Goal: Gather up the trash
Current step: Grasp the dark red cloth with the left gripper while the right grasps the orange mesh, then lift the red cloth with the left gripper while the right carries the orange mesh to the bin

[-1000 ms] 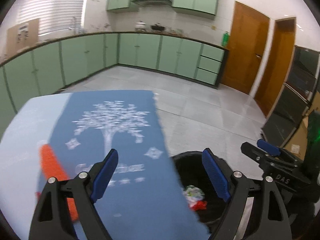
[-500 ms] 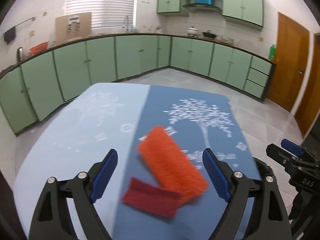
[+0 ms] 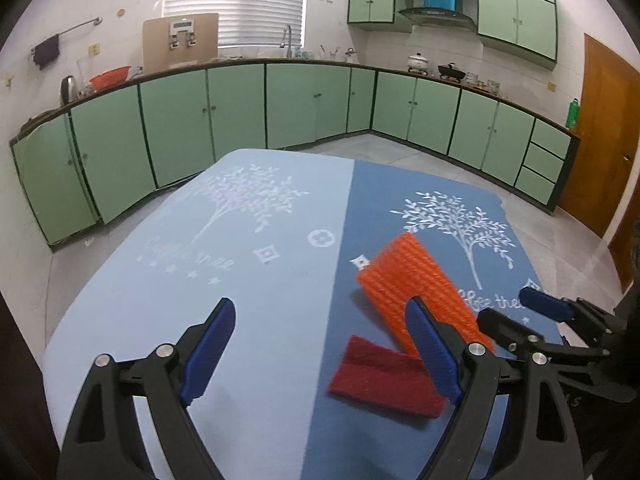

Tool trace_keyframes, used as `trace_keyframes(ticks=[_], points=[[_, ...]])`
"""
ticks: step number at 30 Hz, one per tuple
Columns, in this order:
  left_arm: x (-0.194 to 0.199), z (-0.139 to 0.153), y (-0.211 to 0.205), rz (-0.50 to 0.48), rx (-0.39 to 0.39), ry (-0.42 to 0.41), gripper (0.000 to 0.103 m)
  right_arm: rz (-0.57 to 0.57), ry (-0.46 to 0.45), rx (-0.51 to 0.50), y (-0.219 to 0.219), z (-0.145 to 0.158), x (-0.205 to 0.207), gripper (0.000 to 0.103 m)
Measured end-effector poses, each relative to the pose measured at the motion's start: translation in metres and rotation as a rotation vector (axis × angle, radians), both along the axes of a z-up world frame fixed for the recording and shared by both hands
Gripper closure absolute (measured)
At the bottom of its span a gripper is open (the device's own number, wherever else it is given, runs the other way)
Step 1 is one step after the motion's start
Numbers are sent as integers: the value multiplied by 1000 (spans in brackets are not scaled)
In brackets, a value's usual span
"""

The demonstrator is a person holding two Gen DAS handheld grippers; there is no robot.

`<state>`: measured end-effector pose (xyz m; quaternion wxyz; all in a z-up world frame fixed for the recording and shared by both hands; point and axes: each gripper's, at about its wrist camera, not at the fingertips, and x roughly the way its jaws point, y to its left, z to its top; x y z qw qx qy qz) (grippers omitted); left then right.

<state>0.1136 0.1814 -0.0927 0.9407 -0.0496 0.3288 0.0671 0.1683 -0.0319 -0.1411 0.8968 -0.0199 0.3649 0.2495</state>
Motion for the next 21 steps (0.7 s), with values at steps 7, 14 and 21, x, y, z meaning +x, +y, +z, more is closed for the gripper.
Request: trace_keyframes(ticks=[7,14,21], points=[[0,-7,12,16,-18,14,18,75,81,-12,19,-14,4,61],[0,-11,9,1,-29,25,18,117,92,-5,19,-12,-2,91],[1,-14,-7,-37,-41,38,18,52,66,13,-6,3,0,91]])
